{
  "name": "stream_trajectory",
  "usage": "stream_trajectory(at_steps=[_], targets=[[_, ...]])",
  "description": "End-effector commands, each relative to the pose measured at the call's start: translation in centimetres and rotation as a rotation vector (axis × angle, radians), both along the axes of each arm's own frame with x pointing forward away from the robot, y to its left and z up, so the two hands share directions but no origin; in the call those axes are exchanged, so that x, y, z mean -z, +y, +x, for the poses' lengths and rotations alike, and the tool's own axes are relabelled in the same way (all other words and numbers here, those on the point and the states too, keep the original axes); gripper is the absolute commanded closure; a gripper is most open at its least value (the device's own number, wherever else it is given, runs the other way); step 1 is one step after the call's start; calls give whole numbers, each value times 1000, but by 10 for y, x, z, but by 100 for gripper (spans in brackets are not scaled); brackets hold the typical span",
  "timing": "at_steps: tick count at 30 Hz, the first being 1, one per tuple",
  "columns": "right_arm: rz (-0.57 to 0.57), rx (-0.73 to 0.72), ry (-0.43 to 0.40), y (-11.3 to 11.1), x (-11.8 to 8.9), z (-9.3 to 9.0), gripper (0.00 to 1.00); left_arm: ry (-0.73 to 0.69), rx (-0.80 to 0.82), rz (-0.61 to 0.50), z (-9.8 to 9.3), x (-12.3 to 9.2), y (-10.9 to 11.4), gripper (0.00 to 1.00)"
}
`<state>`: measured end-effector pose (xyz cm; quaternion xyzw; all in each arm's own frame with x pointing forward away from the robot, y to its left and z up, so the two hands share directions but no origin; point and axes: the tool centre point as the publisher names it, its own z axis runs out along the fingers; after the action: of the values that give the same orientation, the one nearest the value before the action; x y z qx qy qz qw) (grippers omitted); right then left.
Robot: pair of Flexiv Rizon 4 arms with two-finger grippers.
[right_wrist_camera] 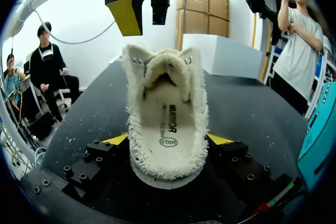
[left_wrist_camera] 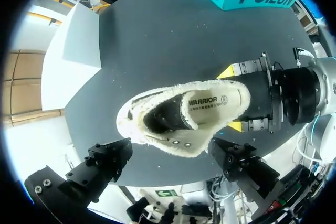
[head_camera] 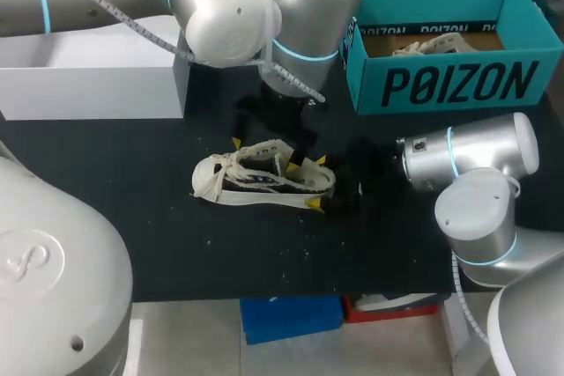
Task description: Take the shoe out of the shoebox, open the shoe tongue, remove and reinsert the insole, then place the shoe into the shoebox
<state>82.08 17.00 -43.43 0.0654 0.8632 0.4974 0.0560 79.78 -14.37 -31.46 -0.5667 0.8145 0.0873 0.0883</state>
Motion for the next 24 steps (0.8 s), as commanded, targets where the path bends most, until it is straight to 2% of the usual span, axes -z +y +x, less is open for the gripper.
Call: stream_trajectory(at_steps=[1,10,17,19,20,24], targets=[[-3,2,1,2,2,0,100,12,-12,45,2,15,-8,0],[-3,2,1,2,2,0,100,-11,-19,102,2,33,-6,0],[-3,2,1,2,2,0,100,-24,-20,138,3,38,-3,0],[-3,2,1,2,2,0,100,-26,-22,145,4,39,-2,15],[-3,2,1,2,2,0,100,-30,-26,151,4,39,-1,18],[-3,2,1,2,2,0,100,-33,-33,165,7,42,2,21]])
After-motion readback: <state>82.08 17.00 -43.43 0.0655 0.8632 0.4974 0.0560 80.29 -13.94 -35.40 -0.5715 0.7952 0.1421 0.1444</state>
